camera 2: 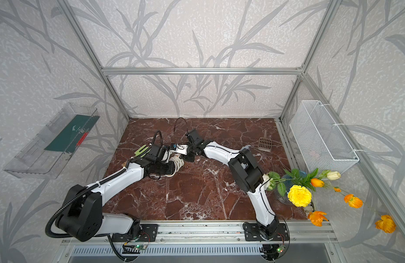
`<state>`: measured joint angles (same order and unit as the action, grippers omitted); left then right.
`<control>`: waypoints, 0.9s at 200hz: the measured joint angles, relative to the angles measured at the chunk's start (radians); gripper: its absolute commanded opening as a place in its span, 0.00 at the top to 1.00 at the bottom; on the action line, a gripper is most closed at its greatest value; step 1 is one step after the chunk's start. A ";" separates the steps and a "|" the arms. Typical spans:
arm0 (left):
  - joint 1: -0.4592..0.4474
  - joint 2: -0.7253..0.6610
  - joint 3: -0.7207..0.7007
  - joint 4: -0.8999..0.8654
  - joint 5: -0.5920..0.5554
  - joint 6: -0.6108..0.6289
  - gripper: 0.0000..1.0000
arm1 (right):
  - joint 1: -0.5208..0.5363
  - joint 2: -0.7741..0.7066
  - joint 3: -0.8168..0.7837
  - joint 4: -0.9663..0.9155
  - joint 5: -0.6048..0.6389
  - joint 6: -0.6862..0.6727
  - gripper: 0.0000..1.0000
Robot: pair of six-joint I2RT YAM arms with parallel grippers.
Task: Wrap the cord around the power strip
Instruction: Place the power strip at the center of the board.
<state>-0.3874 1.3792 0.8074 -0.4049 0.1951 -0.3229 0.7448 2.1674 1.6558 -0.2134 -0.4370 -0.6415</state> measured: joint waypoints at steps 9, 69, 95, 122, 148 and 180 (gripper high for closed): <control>-0.013 0.000 0.000 -0.002 -0.027 -0.002 1.00 | -0.004 0.000 -0.014 0.028 -0.011 0.048 0.63; -0.085 0.018 0.007 -0.017 -0.236 -0.016 1.00 | -0.018 0.046 0.063 -0.019 -0.034 0.422 0.46; -0.107 0.051 0.009 -0.002 -0.259 -0.021 1.00 | -0.020 -0.042 -0.143 0.125 0.001 0.606 0.42; -0.110 0.067 0.010 0.016 -0.257 -0.021 1.00 | -0.011 -0.179 -0.333 0.214 0.020 0.794 0.40; -0.108 0.080 0.011 0.047 -0.222 -0.019 1.00 | 0.006 -0.272 -0.409 0.330 0.037 0.985 0.39; -0.105 0.097 0.024 0.062 -0.192 -0.019 1.00 | 0.027 -0.300 -0.429 0.398 0.077 1.172 0.48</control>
<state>-0.4923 1.4757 0.8310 -0.3431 0.0032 -0.3416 0.7719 1.8671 1.2270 0.1844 -0.3595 0.5301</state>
